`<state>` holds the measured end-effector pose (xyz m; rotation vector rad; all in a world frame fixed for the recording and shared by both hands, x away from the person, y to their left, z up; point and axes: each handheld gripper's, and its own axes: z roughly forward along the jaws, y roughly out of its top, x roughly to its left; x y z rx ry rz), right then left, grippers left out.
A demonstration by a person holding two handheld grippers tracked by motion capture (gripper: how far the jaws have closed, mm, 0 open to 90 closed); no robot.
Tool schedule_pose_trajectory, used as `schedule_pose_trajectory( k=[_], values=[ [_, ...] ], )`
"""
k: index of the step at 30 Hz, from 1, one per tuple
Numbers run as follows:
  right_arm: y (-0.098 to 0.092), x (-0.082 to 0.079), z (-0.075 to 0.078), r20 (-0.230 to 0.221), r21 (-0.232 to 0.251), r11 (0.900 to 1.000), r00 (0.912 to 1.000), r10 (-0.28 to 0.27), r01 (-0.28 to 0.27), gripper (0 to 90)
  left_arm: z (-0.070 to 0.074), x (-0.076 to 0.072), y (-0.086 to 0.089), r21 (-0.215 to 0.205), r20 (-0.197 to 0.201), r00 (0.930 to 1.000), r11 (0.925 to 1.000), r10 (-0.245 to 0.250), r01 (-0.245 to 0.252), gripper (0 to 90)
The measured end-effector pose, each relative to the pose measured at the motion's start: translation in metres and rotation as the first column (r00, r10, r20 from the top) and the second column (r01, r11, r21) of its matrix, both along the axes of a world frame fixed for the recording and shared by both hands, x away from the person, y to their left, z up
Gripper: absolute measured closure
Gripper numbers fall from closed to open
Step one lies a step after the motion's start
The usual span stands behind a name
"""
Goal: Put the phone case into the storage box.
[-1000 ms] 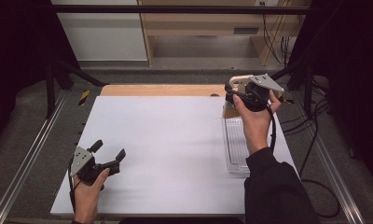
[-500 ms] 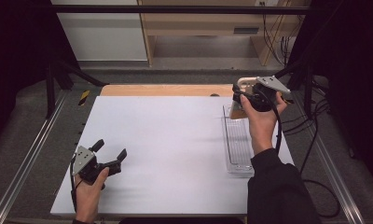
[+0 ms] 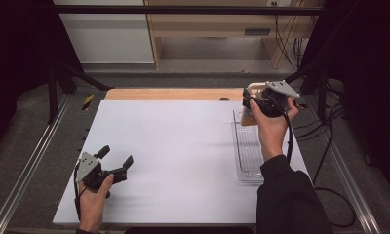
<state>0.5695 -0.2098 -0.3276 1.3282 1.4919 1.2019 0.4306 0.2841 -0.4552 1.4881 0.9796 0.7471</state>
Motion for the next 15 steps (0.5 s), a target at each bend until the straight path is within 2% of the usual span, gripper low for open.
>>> schedule_pose_trajectory(
  k=[6, 15],
  values=[
    [0.000, 0.004, -0.004, -0.013, 0.003, 1.000, 0.9999, -0.003, 0.003, 11.5, 0.000, 0.001, 0.000, -0.003, -0.003, 1.0000, 1.0000, -0.007, 0.007, 2.2],
    [0.003, 0.009, -0.011, -0.031, -0.024, 1.000, 0.9995, -0.009, 0.008, 11.5, 0.000, 0.001, -0.001, 0.002, -0.004, 0.9998, 0.9998, -0.020, 0.020, 2.2]
  ],
)
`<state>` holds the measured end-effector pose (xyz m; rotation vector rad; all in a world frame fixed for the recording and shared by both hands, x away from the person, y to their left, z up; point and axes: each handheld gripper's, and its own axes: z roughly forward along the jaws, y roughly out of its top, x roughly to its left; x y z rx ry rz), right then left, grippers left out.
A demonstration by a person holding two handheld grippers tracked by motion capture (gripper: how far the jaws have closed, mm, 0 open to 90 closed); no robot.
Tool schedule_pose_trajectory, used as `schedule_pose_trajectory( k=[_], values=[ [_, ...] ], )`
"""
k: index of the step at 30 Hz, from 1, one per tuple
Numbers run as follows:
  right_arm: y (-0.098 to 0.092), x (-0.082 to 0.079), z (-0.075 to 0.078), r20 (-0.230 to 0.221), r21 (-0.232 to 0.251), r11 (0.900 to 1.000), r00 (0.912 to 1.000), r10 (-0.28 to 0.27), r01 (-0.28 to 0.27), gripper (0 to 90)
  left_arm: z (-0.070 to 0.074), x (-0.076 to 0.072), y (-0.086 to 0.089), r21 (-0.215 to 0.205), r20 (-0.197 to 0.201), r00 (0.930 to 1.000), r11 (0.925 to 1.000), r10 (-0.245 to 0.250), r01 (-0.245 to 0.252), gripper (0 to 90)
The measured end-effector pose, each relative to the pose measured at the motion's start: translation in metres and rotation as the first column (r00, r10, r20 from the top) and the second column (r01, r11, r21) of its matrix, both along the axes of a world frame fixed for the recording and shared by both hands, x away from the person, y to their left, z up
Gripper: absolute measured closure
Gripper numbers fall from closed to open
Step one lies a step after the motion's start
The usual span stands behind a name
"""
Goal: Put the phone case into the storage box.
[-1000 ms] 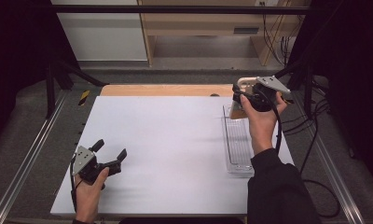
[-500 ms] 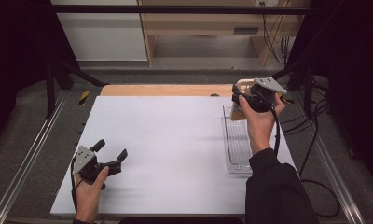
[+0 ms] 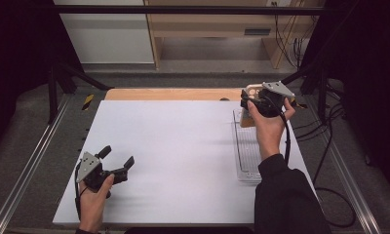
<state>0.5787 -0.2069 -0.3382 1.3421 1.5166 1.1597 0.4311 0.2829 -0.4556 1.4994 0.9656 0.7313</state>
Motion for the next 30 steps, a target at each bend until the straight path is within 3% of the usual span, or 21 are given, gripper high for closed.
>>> schedule_pose_trajectory(
  k=[15, 30],
  values=[
    [-0.002, 0.018, -0.019, -0.046, 0.004, 0.999, 0.9981, -0.041, 0.041, 11.5, -0.001, 0.001, -0.001, 0.015, -0.003, 1.0000, 0.9999, -0.006, 0.006, 2.2],
    [-0.001, 0.019, -0.031, -0.066, 0.025, 0.998, 0.9966, -0.050, 0.051, 11.4, -0.001, 0.002, 0.000, 0.020, 0.014, 0.9998, 0.9997, -0.015, 0.014, 2.2]
  ],
)
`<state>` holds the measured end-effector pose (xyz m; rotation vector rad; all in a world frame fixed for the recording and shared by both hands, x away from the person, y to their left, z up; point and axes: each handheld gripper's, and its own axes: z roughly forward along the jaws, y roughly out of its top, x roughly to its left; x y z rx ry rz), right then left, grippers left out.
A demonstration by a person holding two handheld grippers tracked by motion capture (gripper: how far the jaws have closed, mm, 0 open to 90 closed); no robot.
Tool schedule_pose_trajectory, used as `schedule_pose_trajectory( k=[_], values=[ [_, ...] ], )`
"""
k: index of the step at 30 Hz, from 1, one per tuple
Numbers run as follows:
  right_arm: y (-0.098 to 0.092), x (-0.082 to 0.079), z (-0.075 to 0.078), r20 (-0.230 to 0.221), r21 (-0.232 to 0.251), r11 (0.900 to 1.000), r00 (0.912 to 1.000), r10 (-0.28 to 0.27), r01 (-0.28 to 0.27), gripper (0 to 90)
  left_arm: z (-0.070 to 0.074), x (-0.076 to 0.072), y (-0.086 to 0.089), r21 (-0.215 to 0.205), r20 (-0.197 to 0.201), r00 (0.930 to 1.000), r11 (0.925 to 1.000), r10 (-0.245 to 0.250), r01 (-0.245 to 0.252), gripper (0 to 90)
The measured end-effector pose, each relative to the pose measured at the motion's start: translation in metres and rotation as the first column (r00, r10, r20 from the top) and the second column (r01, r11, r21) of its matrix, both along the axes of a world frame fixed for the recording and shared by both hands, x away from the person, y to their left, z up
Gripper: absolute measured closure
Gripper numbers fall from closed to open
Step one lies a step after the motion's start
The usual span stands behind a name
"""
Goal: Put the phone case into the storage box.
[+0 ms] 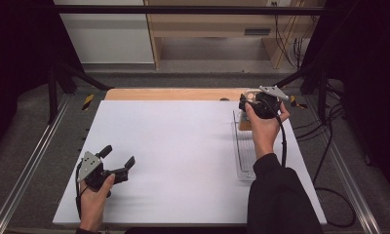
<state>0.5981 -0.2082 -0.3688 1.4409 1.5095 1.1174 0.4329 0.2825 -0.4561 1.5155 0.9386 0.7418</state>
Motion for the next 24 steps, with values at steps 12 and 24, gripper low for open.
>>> schedule_pose_trajectory(
  k=[12, 24],
  values=[
    [0.001, 0.001, -0.005, -0.001, 0.003, 1.000, 0.9999, -0.013, 0.013, 11.4, 0.001, -0.001, -0.002, -0.005, 0.009, 0.9993, 0.9994, -0.035, 0.035, 2.3],
    [0.004, 0.006, -0.011, -0.003, 0.014, 1.000, 0.9998, -0.020, 0.020, 11.5, 0.001, -0.001, -0.002, -0.007, 0.011, 0.9990, 0.9990, -0.044, 0.045, 2.3]
  ],
)
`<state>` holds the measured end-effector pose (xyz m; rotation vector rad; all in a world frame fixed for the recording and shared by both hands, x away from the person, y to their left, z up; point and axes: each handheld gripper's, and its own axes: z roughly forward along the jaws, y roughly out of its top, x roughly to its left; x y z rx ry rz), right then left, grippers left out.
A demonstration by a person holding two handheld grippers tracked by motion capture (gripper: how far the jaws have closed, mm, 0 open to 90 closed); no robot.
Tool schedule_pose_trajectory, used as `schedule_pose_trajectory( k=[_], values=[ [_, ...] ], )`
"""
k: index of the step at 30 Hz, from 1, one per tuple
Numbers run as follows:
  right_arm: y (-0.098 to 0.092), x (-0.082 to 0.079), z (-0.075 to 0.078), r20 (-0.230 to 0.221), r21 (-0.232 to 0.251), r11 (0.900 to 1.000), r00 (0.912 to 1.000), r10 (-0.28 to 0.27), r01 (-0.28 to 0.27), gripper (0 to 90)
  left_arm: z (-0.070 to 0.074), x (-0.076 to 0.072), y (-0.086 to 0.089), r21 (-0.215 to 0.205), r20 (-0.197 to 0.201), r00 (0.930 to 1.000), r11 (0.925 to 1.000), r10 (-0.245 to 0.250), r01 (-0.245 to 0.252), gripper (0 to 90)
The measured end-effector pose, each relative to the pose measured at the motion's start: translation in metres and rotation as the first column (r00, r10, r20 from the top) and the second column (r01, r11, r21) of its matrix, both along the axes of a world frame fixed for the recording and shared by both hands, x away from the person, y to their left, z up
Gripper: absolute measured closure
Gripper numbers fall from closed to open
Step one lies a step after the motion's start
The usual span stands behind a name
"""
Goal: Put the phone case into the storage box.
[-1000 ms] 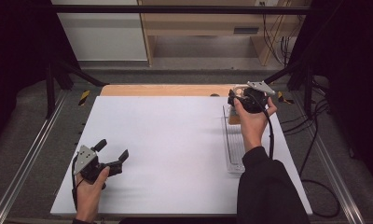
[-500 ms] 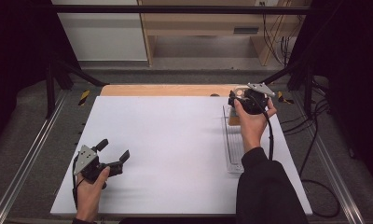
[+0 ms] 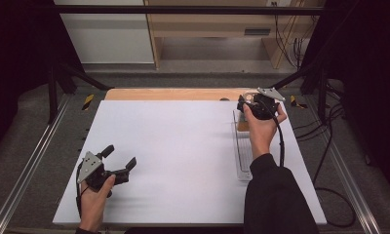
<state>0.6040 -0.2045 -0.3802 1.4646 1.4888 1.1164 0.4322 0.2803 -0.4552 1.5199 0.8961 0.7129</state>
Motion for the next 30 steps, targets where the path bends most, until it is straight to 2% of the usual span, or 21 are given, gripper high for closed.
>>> schedule_pose_trajectory(
  k=[22, 30],
  values=[
    [-0.001, 0.004, -0.008, 0.003, -0.004, 1.000, 0.9998, -0.021, 0.021, 11.4, 0.000, 0.000, -0.002, 0.005, 0.000, 0.9999, 0.9999, -0.011, 0.011, 2.3],
    [0.001, 0.011, -0.012, 0.012, -0.001, 0.999, 0.9992, -0.038, 0.038, 11.5, 0.000, 0.000, -0.002, 0.007, 0.001, 0.9999, 0.9999, -0.012, 0.012, 2.3]
  ],
)
